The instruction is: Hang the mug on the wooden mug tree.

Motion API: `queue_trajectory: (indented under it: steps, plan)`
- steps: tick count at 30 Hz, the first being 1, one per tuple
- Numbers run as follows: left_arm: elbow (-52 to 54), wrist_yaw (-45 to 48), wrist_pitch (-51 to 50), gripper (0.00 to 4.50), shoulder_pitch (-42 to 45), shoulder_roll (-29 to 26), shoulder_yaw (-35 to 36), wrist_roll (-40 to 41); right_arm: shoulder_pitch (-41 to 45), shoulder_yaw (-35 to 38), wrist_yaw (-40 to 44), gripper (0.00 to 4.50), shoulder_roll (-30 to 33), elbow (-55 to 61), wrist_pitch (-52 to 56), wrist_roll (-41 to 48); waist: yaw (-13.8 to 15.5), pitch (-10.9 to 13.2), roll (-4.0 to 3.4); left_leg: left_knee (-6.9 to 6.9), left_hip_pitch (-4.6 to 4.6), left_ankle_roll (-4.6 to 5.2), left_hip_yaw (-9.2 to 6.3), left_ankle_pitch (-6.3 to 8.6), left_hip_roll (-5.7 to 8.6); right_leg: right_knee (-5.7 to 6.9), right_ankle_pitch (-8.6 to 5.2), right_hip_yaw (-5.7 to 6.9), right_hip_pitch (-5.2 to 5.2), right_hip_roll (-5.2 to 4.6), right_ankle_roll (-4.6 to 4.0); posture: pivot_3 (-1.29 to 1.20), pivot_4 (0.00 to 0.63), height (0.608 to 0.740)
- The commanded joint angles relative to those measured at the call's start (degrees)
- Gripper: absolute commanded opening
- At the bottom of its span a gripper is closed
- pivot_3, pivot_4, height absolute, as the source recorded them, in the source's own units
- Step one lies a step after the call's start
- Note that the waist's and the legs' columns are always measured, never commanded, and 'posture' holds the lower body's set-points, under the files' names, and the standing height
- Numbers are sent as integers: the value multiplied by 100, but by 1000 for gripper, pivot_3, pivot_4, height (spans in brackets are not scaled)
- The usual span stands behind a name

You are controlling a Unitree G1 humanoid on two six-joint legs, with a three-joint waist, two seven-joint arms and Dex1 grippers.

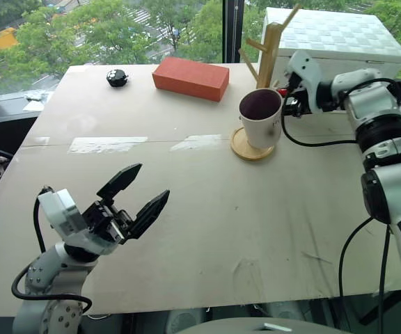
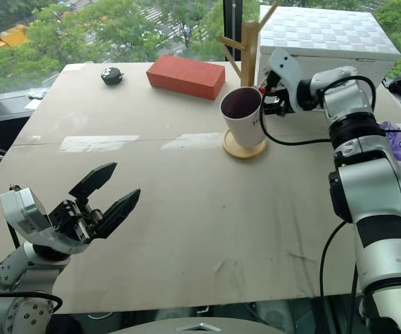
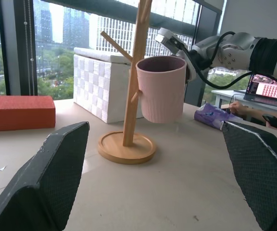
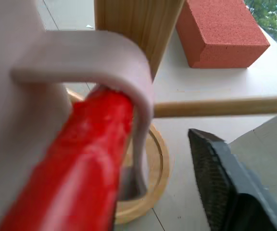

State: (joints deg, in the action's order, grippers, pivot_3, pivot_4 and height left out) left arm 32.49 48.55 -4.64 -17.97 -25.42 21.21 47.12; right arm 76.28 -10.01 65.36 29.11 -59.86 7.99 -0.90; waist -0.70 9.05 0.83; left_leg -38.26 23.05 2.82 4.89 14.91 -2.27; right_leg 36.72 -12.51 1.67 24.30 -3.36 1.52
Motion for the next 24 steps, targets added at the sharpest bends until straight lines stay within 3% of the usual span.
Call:
queue_trajectory:
  steps: [1, 7, 13, 18, 24]
  plan:
    - [200, 41, 74, 4500, 2, -46, 138, 156, -335, 519, 170, 3573, 463, 842, -68, 377, 11, 0, 0, 0, 0, 1, 0, 0, 1, 0, 0, 1, 0, -3, 0, 0, 150, 740]
    - [76, 39, -163, 4500, 179, -174, -29, 102, -1790, 1356, 423, 3573, 1220, 2740, 694, 1204, 1, 0, -1, 0, 0, 4, -5, 2, 2, 0, 0, 11, -2, -6, 2, 0, 150, 740]
    - [-414, -302, -686, 4500, 475, -583, -315, -553, -4546, 2591, 436, 3573, 1945, 5323, 1188, 2100, 75, 1, -3, -2, -4, 4, -14, 2, 2, 1, -1, 17, -10, 2, 5, 0, 150, 740]
    - [-826, -152, -902, 4500, 439, -846, -319, -751, -6920, 3567, 85, 3573, 1746, 6894, 1174, 2444, 46, -1, 3, 0, -12, 4, -14, 3, -4, 1, 1, 3, -14, 15, 14, 0, 150, 740]
    - [-1010, 66, -992, 4500, 373, -1127, -467, -1075, -8299, 3686, -391, 3573, 1362, 7340, 645, 2222, -5, 0, 3, -5, -31, 2, -5, 3, -9, 2, -14, -6, -18, 16, 27, 0, 150, 740]
